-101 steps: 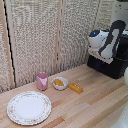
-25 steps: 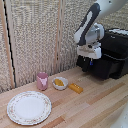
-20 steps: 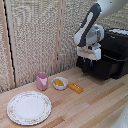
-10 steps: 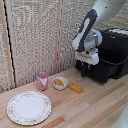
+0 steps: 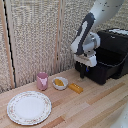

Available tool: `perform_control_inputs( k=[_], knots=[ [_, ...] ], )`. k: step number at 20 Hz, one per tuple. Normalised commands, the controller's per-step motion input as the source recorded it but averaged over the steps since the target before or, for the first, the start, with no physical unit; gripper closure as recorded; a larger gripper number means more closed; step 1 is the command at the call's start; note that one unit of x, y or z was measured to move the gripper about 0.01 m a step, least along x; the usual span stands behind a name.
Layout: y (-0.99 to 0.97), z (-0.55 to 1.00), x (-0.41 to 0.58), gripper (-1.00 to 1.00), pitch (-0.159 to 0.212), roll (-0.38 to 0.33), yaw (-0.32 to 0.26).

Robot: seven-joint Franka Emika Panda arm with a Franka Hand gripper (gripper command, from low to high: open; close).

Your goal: Please go towards the air fryer and gently seize its handle using your gripper. Slowly reveal the interior of the air fryer by pulling the handle outward. Head to the bowl filled with hot dogs and firmly but gently grasp it. Carefully place it inside the now-open air fryer.

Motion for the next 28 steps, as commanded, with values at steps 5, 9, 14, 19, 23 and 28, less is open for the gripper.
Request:
perform_control_inputs(
  k=[5,9,14,19,23,28],
  knots=[
    [0.18,0.22,0.006,-1.0,0.049,0.027,-0.012],
    [0.22,0.54,0.0,-1.0,0.06,0.066,-0.018],
    [0.33,0.69,0.0,-1.0,0.081,0.127,-0.016],
    [0.44,0.68,-0.021,-1.0,0.025,0.145,-0.04],
    [0.5,0.58,-0.071,-1.0,0.048,0.162,0.024],
    [0.37,0.35,-0.005,-1.0,0.045,0.235,0.125]
  ],
)
